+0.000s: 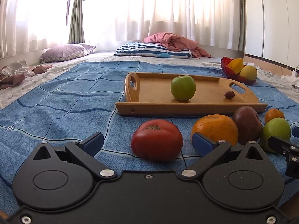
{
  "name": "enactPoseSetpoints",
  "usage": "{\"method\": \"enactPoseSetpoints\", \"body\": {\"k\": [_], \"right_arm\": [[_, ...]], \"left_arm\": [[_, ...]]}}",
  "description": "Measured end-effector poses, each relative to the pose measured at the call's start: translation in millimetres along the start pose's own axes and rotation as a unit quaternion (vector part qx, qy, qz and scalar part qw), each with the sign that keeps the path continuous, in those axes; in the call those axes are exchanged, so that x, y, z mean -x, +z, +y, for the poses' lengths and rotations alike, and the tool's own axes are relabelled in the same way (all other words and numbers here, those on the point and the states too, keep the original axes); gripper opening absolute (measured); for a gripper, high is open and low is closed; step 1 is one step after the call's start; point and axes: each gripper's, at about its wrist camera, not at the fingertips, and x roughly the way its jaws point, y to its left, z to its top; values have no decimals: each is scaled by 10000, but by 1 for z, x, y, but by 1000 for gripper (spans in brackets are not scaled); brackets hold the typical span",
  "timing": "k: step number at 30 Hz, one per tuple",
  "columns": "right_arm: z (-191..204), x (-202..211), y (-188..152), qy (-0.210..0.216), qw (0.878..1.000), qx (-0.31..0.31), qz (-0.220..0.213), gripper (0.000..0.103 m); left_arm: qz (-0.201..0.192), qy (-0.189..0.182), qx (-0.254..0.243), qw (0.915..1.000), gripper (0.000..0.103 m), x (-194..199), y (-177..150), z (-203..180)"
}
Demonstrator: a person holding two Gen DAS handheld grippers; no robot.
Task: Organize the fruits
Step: 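Withdraw both open grippers from the tray back toward the remaining fruit, then grasp the red tomato with the left gripper while the right grasps a large green apple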
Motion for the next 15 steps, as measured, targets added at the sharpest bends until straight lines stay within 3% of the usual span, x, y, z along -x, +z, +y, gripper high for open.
{"method": "enactPoseSetpoints", "body": {"k": [4, 8, 15], "right_arm": [[4, 1, -1, 41, 10000, -12, 31, 92], [6, 0, -1, 60, 10000, 21, 73, 90], [9, 1, -2, 79, 9999, 64, 110, 83]], "left_arm": [[-30, -28, -171, 9998, 97, 0, 0, -4], [27, -88, -306, 9995, 83, -3, -1, -7], [117, -150, -301, 9994, 72, -6, -1, -6]]}}
